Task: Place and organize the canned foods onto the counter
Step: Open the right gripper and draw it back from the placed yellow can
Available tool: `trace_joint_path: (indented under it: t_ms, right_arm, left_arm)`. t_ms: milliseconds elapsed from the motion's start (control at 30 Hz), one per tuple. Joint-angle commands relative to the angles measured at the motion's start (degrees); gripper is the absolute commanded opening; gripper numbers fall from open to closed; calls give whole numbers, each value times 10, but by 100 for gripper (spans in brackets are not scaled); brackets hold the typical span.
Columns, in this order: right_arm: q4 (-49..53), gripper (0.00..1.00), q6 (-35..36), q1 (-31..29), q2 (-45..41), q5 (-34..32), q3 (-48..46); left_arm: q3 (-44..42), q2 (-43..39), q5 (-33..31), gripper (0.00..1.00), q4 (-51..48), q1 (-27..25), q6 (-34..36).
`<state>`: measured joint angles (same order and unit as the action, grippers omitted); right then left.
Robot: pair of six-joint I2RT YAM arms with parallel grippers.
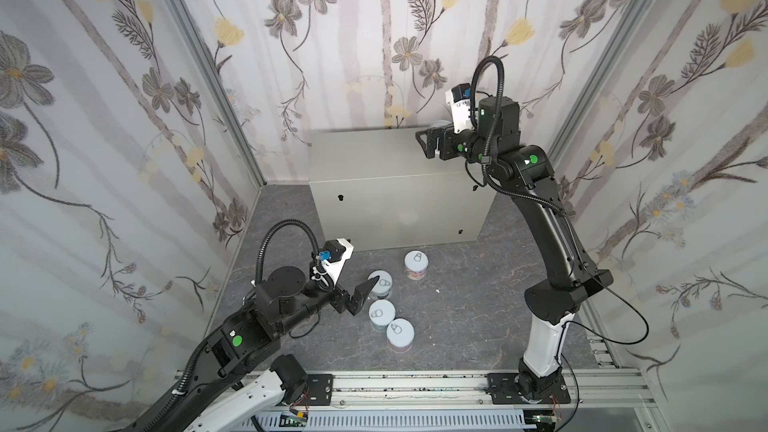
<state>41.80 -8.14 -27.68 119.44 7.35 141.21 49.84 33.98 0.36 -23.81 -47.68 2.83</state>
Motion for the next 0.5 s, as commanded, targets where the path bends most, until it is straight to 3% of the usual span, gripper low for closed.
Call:
trace_joint_path:
  t_ms: [0,467]
  right_arm:
    - [5,100,-17,-6,14,25,2]
    - [-31,100,-48,-3,54,16,2]
  left_arm:
    - [-7,-10,-6,100,17,0,9]
    - [-23,-35,-15,100,16,0,12]
